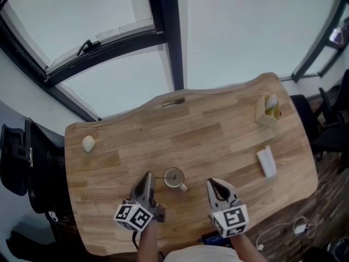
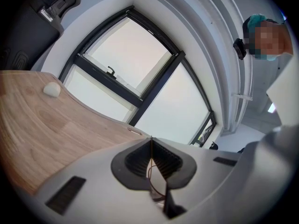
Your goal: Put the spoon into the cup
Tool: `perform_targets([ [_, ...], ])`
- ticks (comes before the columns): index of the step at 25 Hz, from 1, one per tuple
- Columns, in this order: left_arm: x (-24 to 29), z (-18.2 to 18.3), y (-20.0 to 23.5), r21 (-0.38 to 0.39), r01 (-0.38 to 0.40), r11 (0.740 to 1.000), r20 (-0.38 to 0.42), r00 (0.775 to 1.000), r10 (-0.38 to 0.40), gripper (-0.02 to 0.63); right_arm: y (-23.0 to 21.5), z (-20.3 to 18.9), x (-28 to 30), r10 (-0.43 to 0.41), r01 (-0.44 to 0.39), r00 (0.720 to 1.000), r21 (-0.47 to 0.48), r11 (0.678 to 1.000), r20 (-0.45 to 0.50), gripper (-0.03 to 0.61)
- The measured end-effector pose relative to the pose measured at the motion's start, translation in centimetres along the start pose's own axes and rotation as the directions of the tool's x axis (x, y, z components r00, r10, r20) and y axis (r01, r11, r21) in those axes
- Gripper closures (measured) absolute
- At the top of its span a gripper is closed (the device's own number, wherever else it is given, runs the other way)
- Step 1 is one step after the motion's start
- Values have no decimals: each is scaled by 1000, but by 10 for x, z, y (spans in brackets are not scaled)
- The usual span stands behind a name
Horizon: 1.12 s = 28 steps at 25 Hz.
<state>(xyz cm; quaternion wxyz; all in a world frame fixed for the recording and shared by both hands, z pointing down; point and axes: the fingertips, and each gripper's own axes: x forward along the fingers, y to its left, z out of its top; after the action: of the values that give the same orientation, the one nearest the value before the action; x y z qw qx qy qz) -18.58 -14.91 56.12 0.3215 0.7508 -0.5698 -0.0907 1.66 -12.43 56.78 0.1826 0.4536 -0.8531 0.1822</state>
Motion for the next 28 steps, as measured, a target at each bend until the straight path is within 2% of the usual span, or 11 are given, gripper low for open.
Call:
perform_targets([
  [28,8,-16,3,-45,23,999,-32,999,-24,611,-8,-6,6,-8,8,1000,21,1000,-11,581],
])
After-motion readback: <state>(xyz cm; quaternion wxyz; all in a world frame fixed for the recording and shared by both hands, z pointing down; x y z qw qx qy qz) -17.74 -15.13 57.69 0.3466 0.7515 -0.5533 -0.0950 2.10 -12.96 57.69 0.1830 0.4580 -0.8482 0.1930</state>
